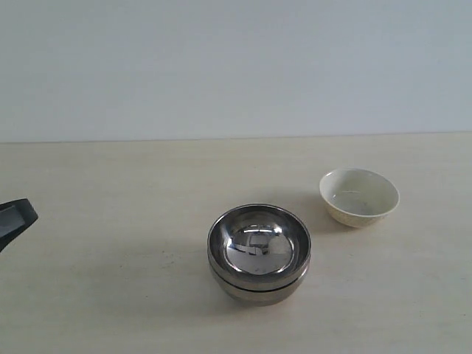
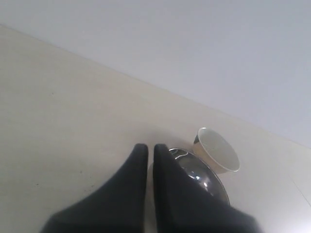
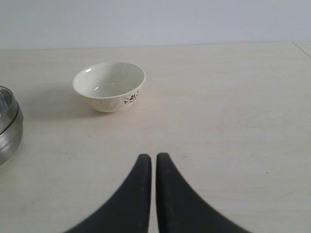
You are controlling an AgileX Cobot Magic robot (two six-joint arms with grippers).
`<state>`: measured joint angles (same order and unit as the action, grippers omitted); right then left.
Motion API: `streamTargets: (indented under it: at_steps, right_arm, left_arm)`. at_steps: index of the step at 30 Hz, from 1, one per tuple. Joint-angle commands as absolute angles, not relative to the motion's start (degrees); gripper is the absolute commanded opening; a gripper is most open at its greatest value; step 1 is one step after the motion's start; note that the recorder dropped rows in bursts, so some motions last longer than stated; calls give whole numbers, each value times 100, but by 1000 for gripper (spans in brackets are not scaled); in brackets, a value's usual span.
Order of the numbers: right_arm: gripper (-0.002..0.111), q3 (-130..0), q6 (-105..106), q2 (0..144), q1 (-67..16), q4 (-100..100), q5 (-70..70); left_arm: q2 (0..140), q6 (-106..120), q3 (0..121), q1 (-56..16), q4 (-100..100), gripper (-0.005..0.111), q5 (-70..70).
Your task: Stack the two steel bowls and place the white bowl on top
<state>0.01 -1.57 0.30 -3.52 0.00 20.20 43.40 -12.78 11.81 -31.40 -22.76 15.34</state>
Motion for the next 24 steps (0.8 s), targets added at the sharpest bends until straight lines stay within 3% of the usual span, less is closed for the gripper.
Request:
streamTargets:
  at_steps: [1, 10, 24]
  right_arm:
    - [0, 0, -135, 0, -341, 0, 1957]
    - [0, 0, -135, 0, -341, 0, 1957]
    - [0, 0, -135, 0, -341, 0, 1957]
  left_arm:
    - [4303, -1319, 1154, -3127, -2302, 4, 1539]
    - [4193, 469, 1139, -3130, -2256, 4, 1729]
    - [351, 1134, 0, -1176, -2157, 4, 1417]
